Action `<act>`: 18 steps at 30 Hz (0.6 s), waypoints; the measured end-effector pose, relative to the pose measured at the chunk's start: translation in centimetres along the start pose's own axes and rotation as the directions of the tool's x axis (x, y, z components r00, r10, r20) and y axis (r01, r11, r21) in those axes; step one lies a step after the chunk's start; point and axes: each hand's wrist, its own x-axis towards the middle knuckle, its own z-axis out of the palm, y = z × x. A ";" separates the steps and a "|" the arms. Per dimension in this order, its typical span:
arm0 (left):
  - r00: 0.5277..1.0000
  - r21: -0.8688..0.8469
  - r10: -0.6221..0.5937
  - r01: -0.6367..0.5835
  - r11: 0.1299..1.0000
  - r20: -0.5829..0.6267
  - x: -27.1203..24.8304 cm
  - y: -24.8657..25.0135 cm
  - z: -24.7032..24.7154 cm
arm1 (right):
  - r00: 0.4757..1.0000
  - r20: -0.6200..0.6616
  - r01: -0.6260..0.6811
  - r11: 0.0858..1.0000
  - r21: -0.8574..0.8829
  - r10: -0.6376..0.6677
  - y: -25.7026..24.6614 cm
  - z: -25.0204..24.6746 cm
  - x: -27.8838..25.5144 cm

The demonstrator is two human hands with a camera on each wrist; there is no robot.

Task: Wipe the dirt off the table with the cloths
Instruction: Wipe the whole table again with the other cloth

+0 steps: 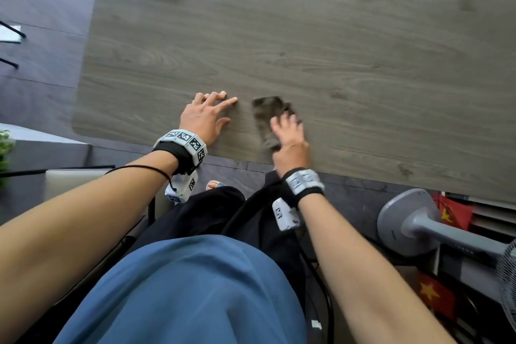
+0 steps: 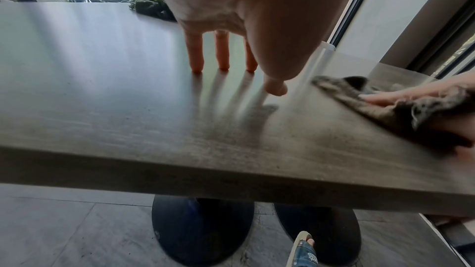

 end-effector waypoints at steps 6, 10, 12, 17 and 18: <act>0.997 -0.019 0.064 -0.064 0.998 0.033 -0.1 -1.2 0.2 | 0.898 0.266 0.326 0.936 0.133 -0.351 -4.2 3.5 -5.4; 0.997 -0.035 0.076 -0.075 0.997 0.020 -0.4 -1.6 0.7 | 0.871 0.363 0.267 0.939 0.218 -0.332 -1.5 -0.3 -4.8; 0.997 -0.050 0.068 -0.067 0.997 0.022 -0.4 -1.5 0.8 | 0.927 0.279 0.170 0.944 0.284 -0.251 0.1 -3.0 -3.3; 0.998 -0.072 0.056 -0.054 0.996 0.034 -0.3 -1.6 0.8 | 0.972 -0.150 -0.130 0.947 0.293 0.180 5.7 -8.9 3.3; 0.998 -0.079 0.061 -0.059 0.995 0.029 -0.3 -1.5 0.8 | 0.951 -0.164 -0.208 0.936 0.283 0.261 6.3 -8.7 4.5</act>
